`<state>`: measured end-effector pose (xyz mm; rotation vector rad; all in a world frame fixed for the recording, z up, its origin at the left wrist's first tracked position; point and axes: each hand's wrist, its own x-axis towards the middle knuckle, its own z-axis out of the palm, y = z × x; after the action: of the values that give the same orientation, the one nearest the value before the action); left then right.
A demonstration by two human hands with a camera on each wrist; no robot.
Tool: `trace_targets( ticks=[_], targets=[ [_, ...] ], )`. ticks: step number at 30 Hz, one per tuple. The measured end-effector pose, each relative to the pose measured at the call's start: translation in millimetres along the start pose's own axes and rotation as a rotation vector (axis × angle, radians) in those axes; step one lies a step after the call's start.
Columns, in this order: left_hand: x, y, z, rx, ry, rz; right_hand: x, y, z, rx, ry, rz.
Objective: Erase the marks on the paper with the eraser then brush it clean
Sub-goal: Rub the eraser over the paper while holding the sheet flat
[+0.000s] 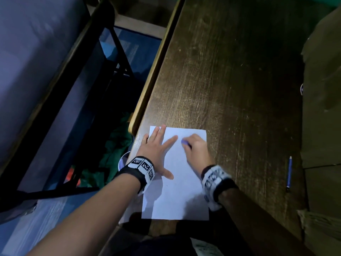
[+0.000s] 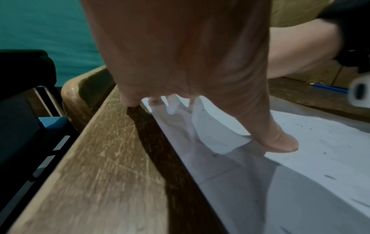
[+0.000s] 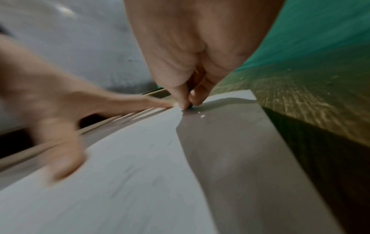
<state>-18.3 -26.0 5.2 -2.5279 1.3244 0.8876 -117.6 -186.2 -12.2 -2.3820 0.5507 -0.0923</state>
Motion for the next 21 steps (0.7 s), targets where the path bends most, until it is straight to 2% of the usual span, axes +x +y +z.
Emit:
trace_targets(
  ticks=[3,5,7,10,12,14,17,19,21],
  targets=[
    [1.5,3.7,-2.2,0.026,-0.006,-0.007,-68.2,-5.0,-0.6,-0.01,-0.166,-0.155],
    [2.2,4.8,-3.8,0.046,-0.02,-0.015,-87.2,-5.9,-7.1,-0.026,-0.308,-0.207],
    [3.1,5.7,-3.2,0.058,-0.026,-0.023,-59.6,-2.0,-11.3,-0.042,-0.286,-0.184],
    [3.8,4.9,-2.3,0.069,-0.029,-0.024,0.0,4.4,-13.4,-0.016,-0.054,-0.041],
    [3.2,4.7,-2.5,0.057,-0.037,-0.019,8.9,11.0,-11.0,0.012,0.01,0.002],
    [2.2,5.3,-2.4,0.054,-0.04,-0.021,-23.2,9.5,-4.8,-0.008,-0.038,-0.029],
    [1.8,5.4,-3.3,0.045,-0.035,-0.024,-88.8,5.0,-7.2,-0.029,-0.213,-0.156],
    [2.7,4.3,-3.4,0.022,-0.033,-0.019,-91.2,5.6,-15.2,-0.013,-0.307,-0.174],
    [1.8,2.6,-2.3,-0.007,-0.011,0.006,-66.7,2.5,-21.7,-0.003,-0.273,-0.116]
  ],
)
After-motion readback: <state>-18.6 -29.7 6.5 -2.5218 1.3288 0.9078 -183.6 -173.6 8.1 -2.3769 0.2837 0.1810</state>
